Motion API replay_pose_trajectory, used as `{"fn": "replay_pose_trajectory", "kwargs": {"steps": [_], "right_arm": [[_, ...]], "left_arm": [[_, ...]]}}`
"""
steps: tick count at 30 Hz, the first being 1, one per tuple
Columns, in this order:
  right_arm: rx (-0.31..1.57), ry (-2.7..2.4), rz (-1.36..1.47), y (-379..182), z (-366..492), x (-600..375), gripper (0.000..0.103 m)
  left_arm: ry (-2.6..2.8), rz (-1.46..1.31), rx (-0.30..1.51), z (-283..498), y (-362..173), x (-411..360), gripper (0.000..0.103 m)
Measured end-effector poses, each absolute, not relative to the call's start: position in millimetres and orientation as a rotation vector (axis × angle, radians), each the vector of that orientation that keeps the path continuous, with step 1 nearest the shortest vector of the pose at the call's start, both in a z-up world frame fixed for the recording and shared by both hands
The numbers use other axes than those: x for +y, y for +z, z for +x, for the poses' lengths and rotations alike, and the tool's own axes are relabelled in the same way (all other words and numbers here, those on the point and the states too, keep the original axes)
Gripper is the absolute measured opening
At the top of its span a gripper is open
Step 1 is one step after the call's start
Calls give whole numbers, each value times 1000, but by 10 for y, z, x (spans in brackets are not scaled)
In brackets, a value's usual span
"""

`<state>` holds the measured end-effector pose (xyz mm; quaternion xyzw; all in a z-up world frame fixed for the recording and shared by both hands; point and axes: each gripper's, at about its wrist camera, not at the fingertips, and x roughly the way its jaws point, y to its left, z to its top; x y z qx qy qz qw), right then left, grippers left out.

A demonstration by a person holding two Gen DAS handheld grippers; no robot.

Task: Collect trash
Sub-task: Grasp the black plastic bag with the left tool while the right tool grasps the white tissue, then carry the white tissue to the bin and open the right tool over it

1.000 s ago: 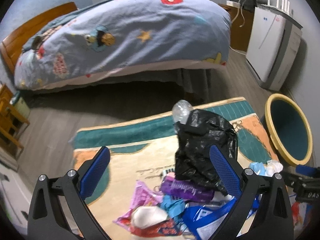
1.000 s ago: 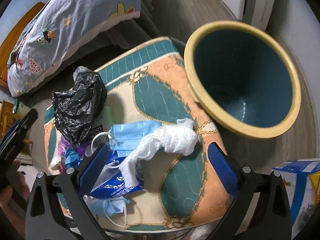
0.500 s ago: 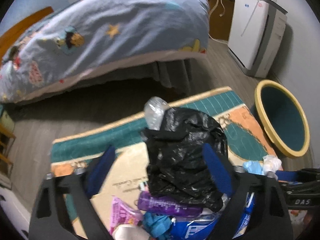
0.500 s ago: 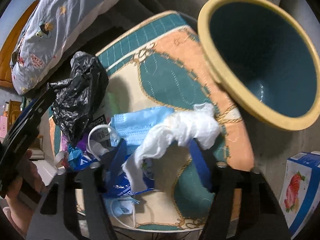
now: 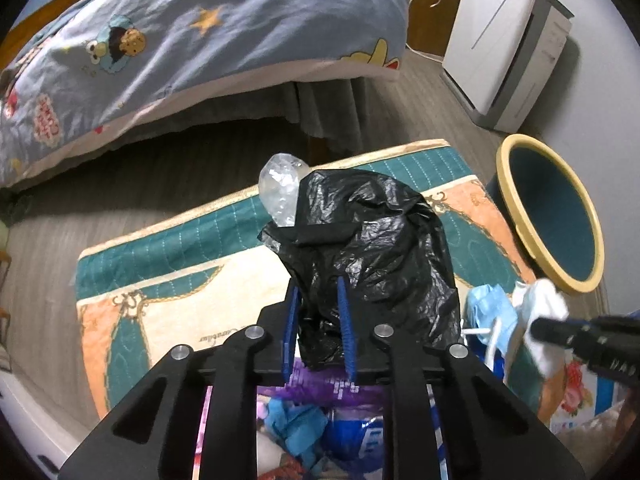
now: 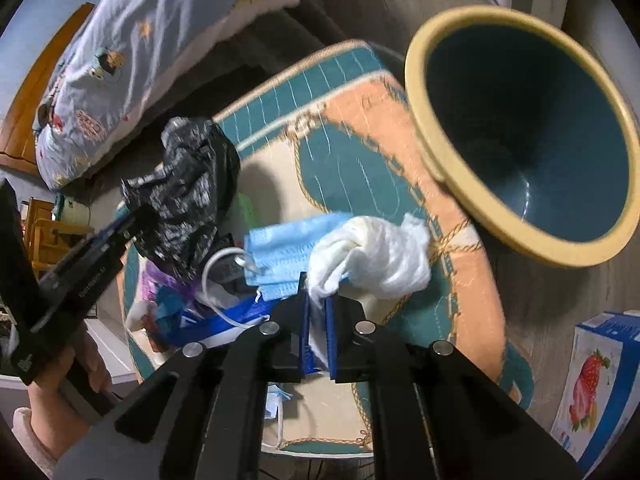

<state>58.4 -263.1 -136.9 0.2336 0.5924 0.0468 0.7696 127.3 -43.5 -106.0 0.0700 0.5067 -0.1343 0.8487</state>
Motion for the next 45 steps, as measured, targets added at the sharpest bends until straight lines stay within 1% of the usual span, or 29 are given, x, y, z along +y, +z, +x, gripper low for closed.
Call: {"fn": "replay_pose_trajectory", "kwargs": {"steps": [1, 4, 5, 16, 24, 29, 34, 40, 45], "right_arm": [[1274, 104, 510, -1339, 562, -2658, 6], [1239, 117, 539, -1238, 514, -2731, 6], [1232, 117, 545, -1221, 513, -2744, 6], [1033, 79, 594, -741, 511, -3244, 6], [967, 56, 627, -614, 668, -3650, 6], [952, 38, 578, -589, 792, -3844, 6], [977, -15, 626, -769, 840, -4152, 6], [997, -129, 712, -1042, 816, -4578, 6], [992, -130, 756, -1091, 824, -4674, 6]], "left_arm": [[-282, 151, 1058, 1249, -1023, -430, 19], [-285, 151, 1028, 1187, -891, -411, 10], [-285, 149, 1019, 1161, -843, -401, 10], [-307, 120, 801, 873, -103, -420, 8], [-358, 45, 736, 801, 276, -436, 7], [-417, 40, 708, 884, 504, -709, 7], [-507, 93, 721, 964, 473, -1279, 7], [-607, 191, 780, 1036, 67, -1988, 7], [-666, 233, 813, 1081, -229, -2400, 7]]}}
